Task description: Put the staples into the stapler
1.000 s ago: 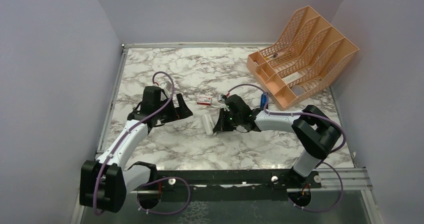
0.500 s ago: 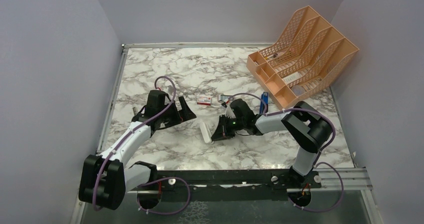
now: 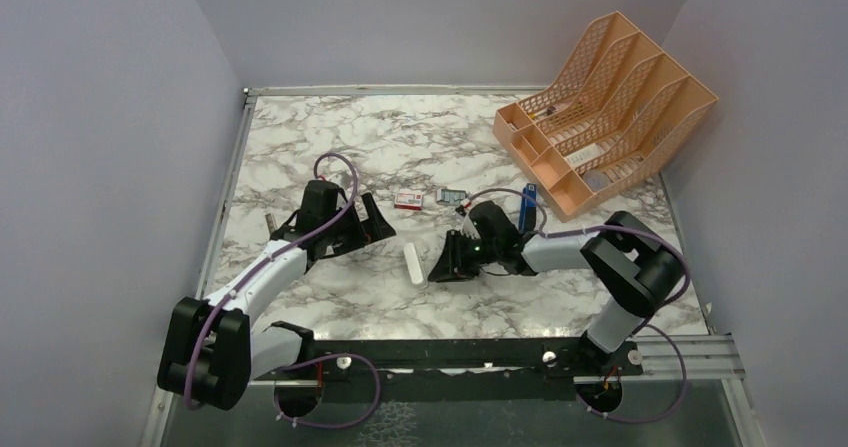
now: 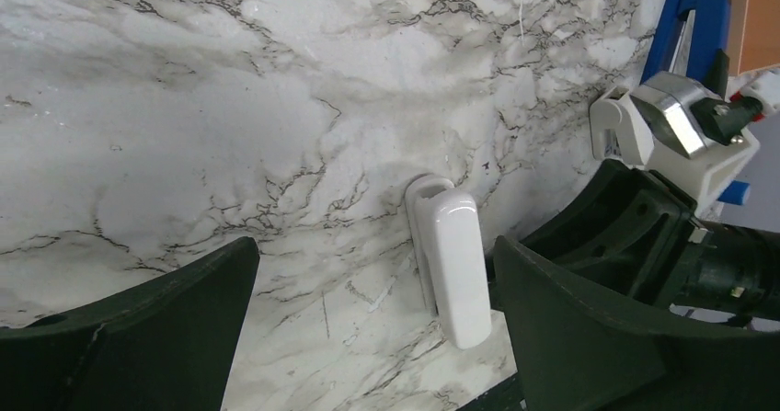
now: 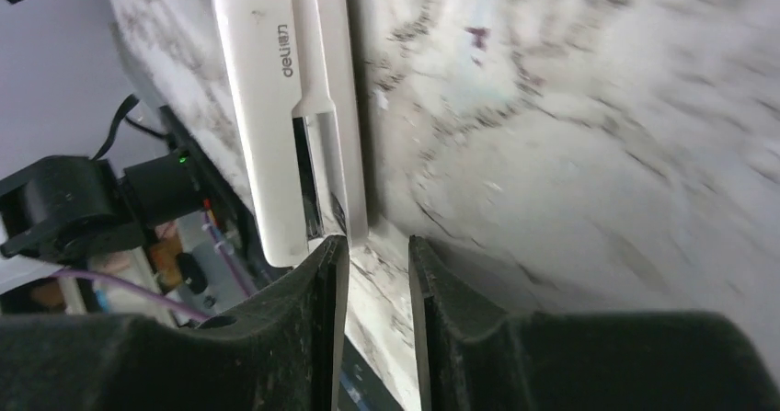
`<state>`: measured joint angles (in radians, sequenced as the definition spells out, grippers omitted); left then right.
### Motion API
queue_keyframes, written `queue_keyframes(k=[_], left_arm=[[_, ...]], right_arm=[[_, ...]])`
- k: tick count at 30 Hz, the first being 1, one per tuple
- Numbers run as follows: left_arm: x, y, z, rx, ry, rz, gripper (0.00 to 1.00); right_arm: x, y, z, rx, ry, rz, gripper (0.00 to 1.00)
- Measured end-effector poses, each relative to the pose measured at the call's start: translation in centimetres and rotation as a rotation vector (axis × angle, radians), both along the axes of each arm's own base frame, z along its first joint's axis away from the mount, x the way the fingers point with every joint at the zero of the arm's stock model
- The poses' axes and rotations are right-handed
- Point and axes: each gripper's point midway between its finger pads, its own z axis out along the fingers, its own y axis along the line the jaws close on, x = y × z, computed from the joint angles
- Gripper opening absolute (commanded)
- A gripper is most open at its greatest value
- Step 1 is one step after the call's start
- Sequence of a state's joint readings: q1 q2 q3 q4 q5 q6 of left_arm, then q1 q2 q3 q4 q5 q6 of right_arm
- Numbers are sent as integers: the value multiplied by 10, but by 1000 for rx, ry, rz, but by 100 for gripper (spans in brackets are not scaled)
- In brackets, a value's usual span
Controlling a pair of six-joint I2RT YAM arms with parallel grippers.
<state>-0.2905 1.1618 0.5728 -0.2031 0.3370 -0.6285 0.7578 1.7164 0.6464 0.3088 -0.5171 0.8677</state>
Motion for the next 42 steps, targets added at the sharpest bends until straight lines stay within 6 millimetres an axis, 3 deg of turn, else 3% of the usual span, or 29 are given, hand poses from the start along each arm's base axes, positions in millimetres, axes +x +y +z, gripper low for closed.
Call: queue_keyframes(k=[7,11,16,22,33,39,42], left_arm=[[5,4,-2,20,-12,23,98],[7,4,-2,23,-18,26,97],[7,4,-3,25,-18,30,94],[3,12,-11,34,1,104,86],[-9,31,-14,8,-13,274,78],[-18,31,-29,0,29,282,80],[-22,29,-34,-8,47,275,80]], right_arm=[[0,-37,3,-130,-77,-100,41],[2,-43,5,-186,-136,-98,54],[-3,-28,20,-273,-242,-43,69],[-5,-4,43,-338,-380,-27,71],[-5,17,25,-456,-403,0,53],[-7,21,24,-456,-400,6,62],[-8,20,16,-479,-389,16,58]])
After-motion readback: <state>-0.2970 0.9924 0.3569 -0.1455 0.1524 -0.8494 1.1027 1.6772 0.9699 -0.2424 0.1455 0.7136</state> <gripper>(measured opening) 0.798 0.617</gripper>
